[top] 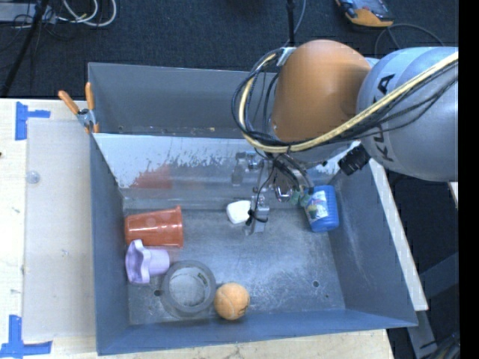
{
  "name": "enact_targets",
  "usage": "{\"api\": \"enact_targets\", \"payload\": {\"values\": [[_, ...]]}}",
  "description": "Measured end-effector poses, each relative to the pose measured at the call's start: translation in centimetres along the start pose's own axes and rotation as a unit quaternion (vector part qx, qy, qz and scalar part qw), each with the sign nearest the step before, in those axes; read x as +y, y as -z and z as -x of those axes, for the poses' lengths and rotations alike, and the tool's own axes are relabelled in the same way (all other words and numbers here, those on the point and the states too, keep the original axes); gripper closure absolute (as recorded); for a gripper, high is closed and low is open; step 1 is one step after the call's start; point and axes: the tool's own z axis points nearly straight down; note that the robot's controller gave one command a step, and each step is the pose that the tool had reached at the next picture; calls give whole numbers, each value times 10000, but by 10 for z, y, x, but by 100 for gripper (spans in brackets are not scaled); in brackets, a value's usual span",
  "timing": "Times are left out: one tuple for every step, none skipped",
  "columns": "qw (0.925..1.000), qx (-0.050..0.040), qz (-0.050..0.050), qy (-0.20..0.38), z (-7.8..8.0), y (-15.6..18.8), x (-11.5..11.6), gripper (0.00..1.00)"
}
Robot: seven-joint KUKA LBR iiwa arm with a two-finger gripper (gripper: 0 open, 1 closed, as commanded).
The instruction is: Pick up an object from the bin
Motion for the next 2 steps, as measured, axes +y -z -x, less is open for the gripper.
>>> {"api": "enact_targets", "payload": {"values": [[9996, -24, -5, 265, -11, -25, 11, 0], [9929, 3, 5, 1187, -62, -72, 4, 0]]}}
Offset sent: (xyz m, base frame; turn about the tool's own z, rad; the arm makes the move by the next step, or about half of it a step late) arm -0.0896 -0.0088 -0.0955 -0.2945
